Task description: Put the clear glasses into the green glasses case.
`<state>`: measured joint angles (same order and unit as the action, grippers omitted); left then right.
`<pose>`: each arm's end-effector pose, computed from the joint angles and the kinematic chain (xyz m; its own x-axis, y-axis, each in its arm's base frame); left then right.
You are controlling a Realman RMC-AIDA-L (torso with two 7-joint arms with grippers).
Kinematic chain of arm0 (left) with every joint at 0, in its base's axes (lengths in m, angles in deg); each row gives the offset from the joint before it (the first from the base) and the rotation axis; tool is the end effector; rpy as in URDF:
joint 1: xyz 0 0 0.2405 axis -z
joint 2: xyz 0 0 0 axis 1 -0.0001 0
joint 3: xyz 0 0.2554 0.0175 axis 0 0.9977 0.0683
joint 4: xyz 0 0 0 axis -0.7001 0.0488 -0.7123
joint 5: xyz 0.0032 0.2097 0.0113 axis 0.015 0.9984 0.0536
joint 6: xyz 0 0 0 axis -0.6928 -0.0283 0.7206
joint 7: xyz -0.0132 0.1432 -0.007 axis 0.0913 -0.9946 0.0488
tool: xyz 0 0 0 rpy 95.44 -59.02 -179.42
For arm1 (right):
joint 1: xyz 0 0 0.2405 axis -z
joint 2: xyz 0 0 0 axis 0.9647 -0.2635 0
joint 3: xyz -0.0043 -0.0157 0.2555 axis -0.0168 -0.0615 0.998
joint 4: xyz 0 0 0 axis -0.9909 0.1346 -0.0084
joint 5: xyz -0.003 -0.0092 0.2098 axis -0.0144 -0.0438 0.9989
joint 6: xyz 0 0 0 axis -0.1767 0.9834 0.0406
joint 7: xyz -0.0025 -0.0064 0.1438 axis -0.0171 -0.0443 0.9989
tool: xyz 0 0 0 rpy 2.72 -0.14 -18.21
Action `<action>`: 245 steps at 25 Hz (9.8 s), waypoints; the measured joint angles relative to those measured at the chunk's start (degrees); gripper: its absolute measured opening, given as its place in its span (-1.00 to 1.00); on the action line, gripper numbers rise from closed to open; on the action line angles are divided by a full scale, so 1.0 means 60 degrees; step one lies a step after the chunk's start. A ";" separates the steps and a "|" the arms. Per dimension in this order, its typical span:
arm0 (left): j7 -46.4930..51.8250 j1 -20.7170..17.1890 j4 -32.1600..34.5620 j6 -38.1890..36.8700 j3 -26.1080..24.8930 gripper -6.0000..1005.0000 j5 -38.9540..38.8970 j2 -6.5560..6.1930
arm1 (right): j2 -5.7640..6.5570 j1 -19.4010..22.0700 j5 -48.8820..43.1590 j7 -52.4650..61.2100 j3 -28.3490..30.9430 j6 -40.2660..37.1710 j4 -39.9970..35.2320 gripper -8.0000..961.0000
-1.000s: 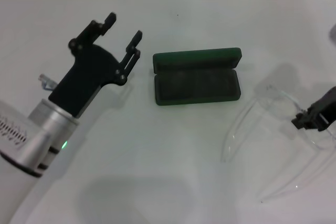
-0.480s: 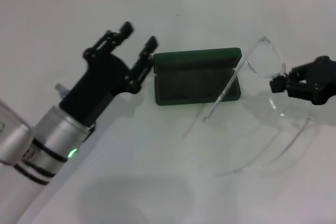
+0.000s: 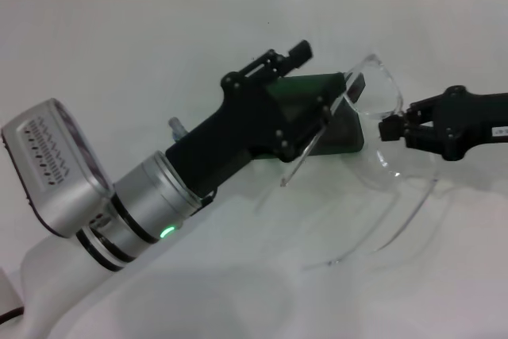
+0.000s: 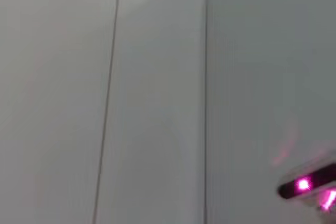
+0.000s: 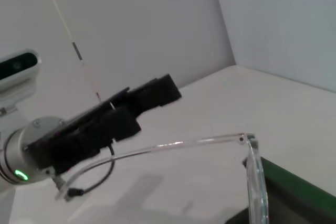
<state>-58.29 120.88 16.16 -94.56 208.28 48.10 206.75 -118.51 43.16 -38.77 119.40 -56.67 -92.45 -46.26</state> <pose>-0.1891 0.2754 -0.0966 0.4872 -0.1219 0.8648 0.3961 -0.8517 -0.3432 0.2369 0.3449 0.0295 0.8300 -0.3593 -0.4265 -0.4292 -0.8999 -0.0772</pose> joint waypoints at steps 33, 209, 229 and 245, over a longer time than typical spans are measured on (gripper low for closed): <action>-0.0416 -0.0426 0.0317 0.0532 -0.0081 0.06 0.0382 -0.0015 | 0.0030 -0.1021 0.0502 0.0444 -0.0009 -0.0721 0.1625 -0.74; -0.1024 -0.2888 -0.1796 -0.4049 -0.5961 0.06 0.3784 -0.0159 | -0.0207 -0.3612 -0.4148 0.4037 -0.7355 0.2797 -0.2420 -0.63; -0.1027 -0.2722 -0.1942 -0.3894 -0.5995 0.06 0.3786 -0.0163 | -0.0224 -0.3684 -0.6370 0.5598 -1.0588 0.4612 -0.3231 -0.61; -0.1031 -0.2658 -0.1942 -0.3758 -0.5954 0.06 0.3785 -0.0129 | -0.0222 -0.3334 -0.7007 0.5628 -1.1746 0.5452 -0.3384 -0.60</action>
<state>-64.48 104.93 4.51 -117.11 172.56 70.81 205.97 -119.84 23.16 -80.81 153.17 -127.15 -59.74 -66.56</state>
